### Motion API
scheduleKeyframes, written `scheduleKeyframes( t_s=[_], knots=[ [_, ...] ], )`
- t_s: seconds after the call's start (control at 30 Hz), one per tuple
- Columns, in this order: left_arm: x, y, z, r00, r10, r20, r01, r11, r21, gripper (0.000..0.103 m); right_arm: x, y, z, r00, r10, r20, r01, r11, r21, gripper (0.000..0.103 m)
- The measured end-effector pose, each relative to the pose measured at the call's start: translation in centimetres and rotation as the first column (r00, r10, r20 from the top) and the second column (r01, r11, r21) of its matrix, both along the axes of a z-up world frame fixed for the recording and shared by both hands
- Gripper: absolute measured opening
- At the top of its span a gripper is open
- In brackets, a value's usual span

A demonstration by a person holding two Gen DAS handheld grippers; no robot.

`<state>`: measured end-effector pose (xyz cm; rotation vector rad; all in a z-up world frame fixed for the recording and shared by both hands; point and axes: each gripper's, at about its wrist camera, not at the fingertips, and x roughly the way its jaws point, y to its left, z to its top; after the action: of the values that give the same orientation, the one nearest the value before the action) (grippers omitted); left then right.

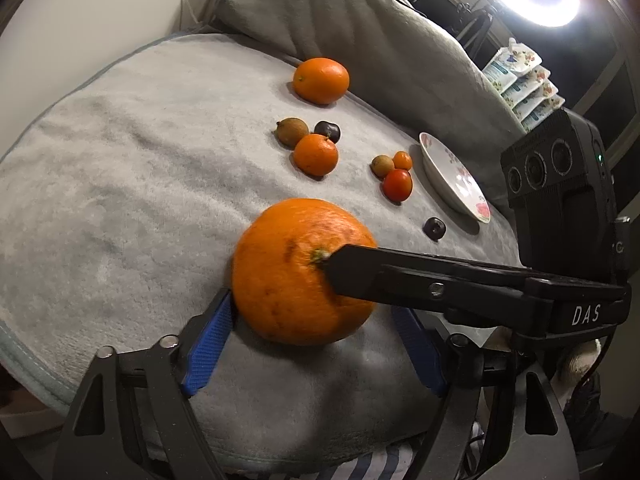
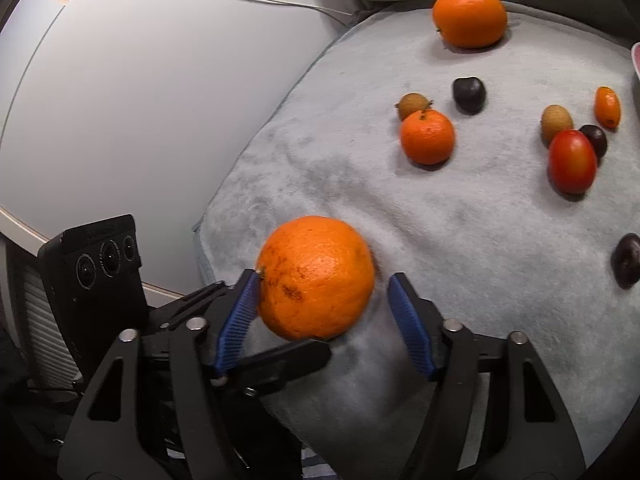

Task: Organize fruits
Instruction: 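Lower the right gripper around the large orange and close on it, then lift the large orange with the right gripper and lower it onto the plate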

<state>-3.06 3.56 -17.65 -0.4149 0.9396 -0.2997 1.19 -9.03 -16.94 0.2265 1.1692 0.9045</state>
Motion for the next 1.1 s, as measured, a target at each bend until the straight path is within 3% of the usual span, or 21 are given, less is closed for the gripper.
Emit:
scheduleKeyframes(
  t_s=[0.57, 1.1],
  knots=[
    [0.6, -1.0, 1.4, 1.0, -0.016, 0.025, 0.015, 0.999, 0.038, 0.071, -0.8, -0.3, 1.9, 0.997, -0.001, 0.08, 0.003, 1.0, -0.025, 0.061],
    [4.3, -7.1, 4.6, 0.979, -0.17, 0.115, 0.163, 0.984, 0.065, 0.071, 0.1, -8.0, 5.5, 0.975, -0.162, 0.154, 0.164, 0.986, 0.0, 0.061]
  ],
)
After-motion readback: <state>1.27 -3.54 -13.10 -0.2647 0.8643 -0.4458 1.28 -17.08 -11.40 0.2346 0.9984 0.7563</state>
